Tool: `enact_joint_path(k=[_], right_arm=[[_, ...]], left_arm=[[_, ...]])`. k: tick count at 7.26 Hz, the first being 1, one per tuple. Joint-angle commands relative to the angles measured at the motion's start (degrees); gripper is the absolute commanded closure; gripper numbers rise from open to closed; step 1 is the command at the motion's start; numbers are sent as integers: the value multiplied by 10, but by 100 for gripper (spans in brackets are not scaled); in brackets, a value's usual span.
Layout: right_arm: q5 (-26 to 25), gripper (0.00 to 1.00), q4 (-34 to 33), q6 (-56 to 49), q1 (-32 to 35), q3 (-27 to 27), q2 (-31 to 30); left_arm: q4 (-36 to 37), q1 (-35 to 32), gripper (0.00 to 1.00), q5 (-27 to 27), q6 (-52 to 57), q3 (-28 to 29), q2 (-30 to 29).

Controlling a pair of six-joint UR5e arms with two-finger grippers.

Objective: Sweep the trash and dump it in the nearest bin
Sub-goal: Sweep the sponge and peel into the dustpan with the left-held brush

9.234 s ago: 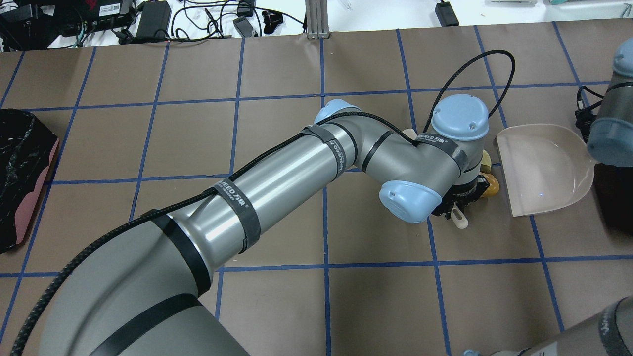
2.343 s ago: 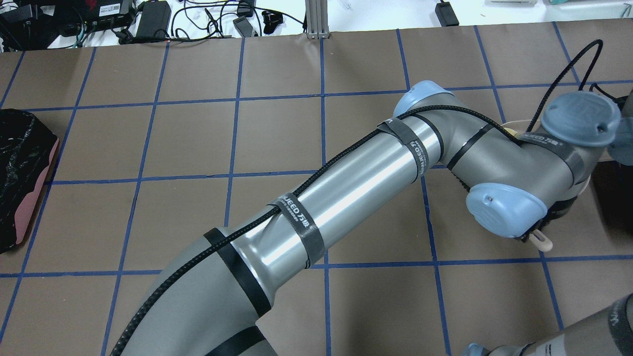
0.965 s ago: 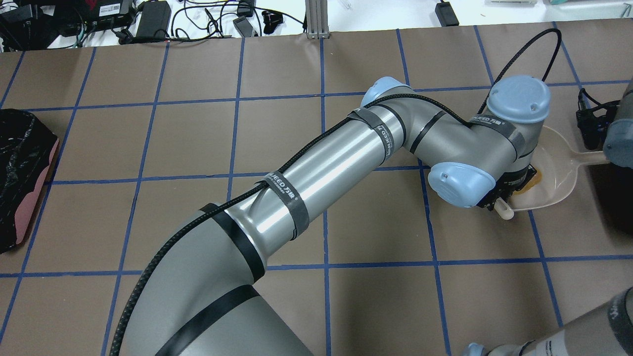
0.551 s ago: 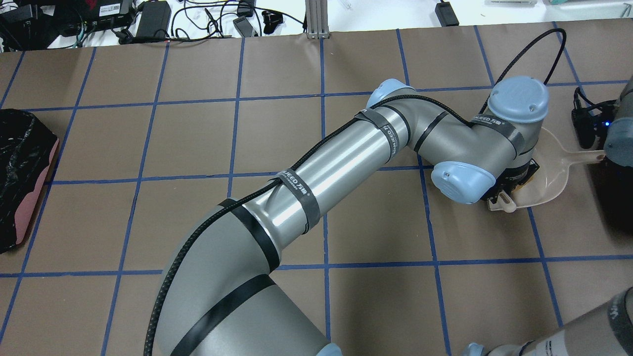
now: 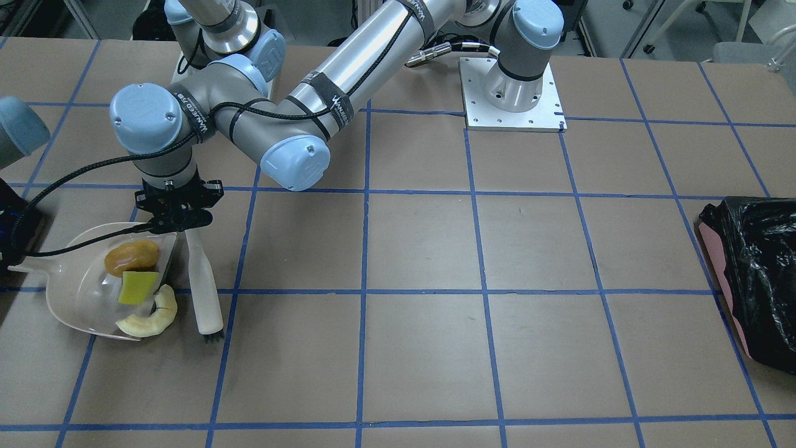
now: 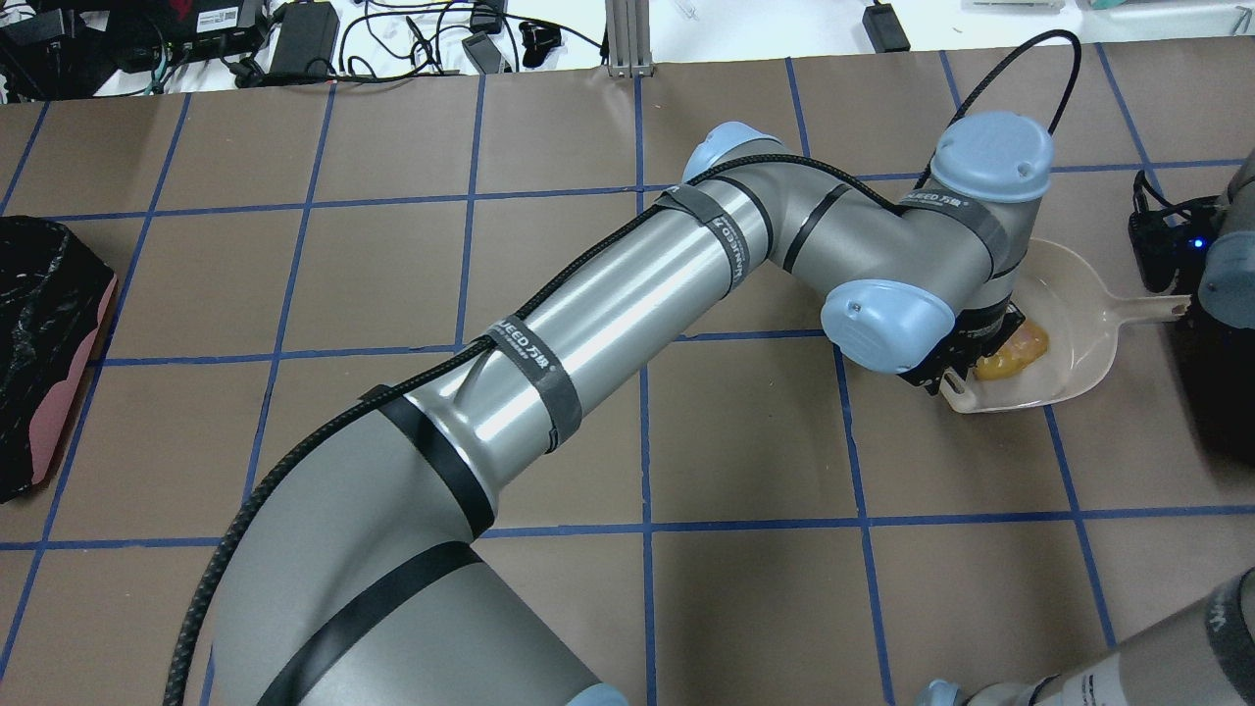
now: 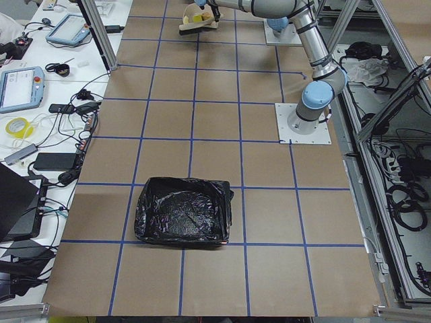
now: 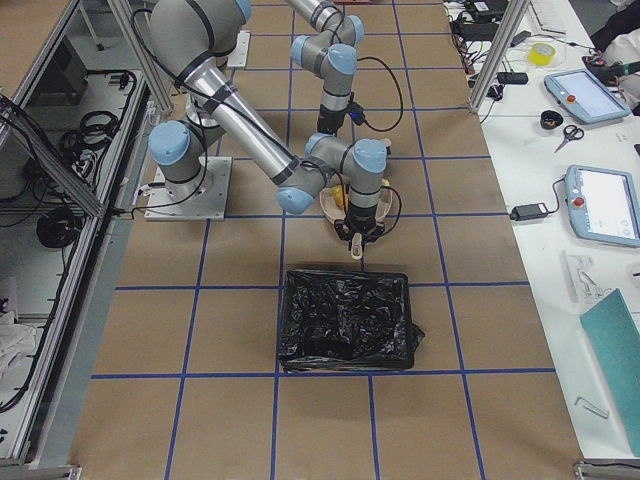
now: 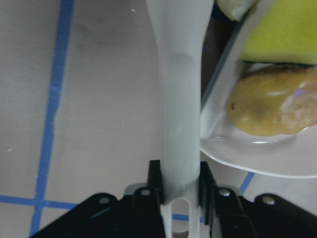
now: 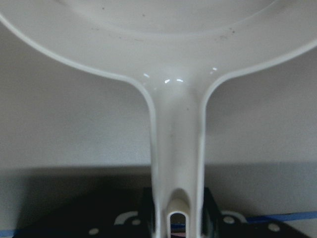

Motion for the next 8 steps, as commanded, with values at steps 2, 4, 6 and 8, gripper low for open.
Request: enact_joint_path(k=[2,4,6,8], right_arm=[[-2,100,0,1,0,0,0],[-4,100,0,1,0,0,0],[-7,100,1,3,0,0,0],[-9,100,2,5,1,0,-1]], left_arm=[[70,2,100,-29,-37,-7,-15],[82,3,100,-28,-34,-5,-33],[123,2,100,-28,-50,14,-59],[141,-2,100,-54,-85,58,-88]])
